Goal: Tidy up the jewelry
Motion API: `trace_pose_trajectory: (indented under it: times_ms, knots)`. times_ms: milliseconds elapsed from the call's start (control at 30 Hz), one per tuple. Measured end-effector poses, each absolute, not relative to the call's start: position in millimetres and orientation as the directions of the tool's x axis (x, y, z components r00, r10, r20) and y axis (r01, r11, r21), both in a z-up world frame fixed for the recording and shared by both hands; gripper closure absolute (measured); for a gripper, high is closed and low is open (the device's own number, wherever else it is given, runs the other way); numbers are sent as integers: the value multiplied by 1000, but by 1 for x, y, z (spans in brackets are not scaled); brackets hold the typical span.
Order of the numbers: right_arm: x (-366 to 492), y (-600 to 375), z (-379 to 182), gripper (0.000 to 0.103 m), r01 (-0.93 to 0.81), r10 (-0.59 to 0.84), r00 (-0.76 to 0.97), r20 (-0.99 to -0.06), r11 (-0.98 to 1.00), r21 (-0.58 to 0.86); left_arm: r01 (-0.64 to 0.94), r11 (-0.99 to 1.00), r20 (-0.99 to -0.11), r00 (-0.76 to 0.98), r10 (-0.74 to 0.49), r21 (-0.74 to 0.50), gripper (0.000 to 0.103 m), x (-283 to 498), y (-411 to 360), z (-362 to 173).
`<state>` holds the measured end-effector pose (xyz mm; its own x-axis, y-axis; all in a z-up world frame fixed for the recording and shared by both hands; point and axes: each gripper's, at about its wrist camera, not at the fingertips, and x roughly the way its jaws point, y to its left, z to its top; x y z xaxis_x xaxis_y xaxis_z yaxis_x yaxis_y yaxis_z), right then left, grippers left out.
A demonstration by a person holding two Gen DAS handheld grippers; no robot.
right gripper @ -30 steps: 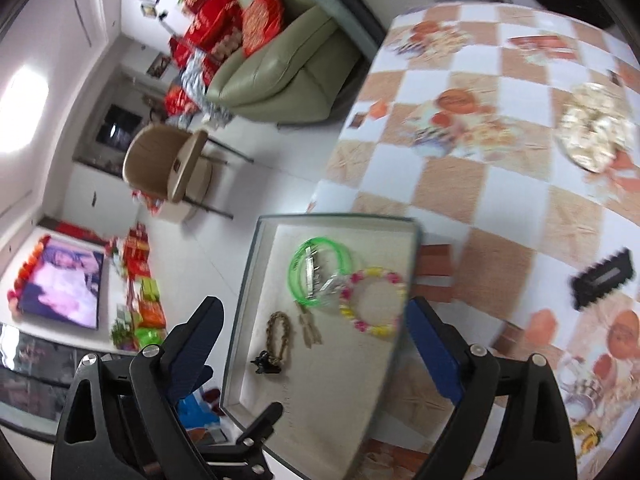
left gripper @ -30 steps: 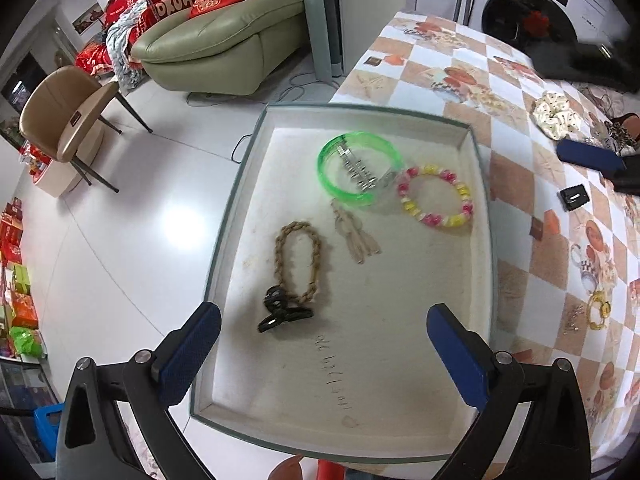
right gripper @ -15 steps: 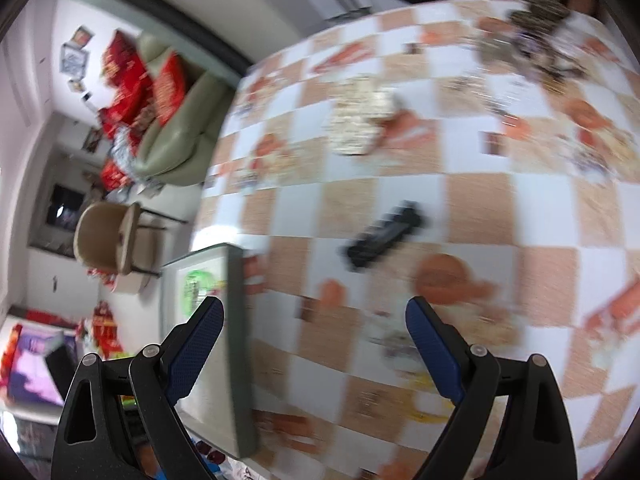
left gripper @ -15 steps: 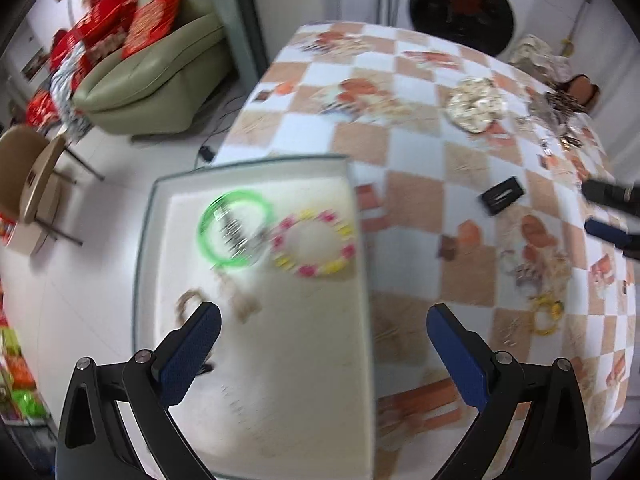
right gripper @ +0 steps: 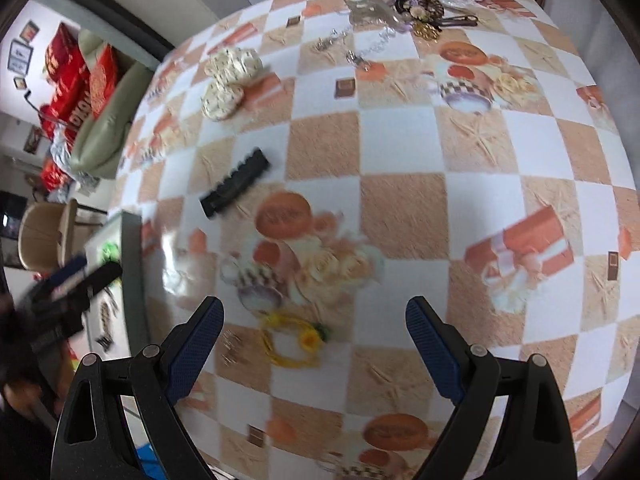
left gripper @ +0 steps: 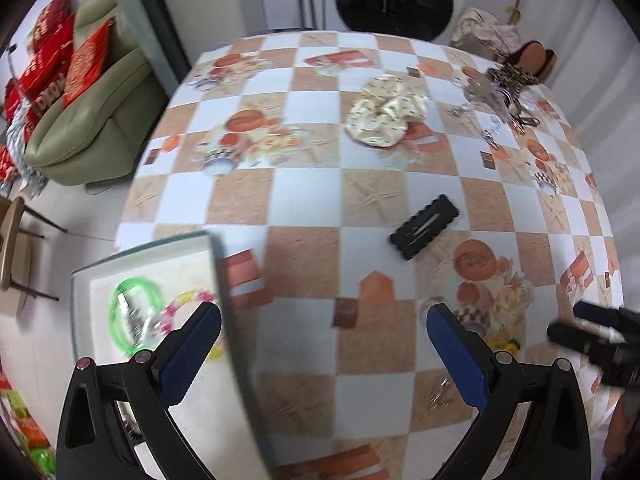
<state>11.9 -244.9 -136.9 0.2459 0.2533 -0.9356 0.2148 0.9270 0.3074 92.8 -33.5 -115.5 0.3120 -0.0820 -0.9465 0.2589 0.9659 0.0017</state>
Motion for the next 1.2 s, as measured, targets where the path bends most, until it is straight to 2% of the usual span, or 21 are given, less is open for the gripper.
trace_pose_trajectory:
  times_ms: [500, 700, 867, 933, 1067, 1200]
  knots:
    - [-8, -223, -162, 10, 109, 190, 191, -963, 971, 213, 370, 929, -956, 280, -92, 19, 0, 123, -101, -152]
    - [-9, -214, -169, 20, 77, 151, 191, -970, 983, 168, 400, 916, -959, 267, -99, 16, 0, 132, -120, -169]
    - [-9, -206, -173, 27, 44, 119, 197, -973, 990, 130, 433, 900, -963, 257, -81, 40, 6, 139, -132, -183]
    - [-8, -201, -175, 28, 28, 111, 196, -974, 992, 119, 446, 894, -967, 244, -76, 42, 15, 141, -136, -190]
    - [-8, -191, -178, 29, -16, 75, 206, -976, 997, 73, 451, 892, -965, 241, -98, 22, 16, 143, -139, -190]
    - [-8, -176, -181, 31, -56, 28, 217, -976, 998, 16, 457, 890, -965, 226, -134, -16, 25, 141, -139, -190]
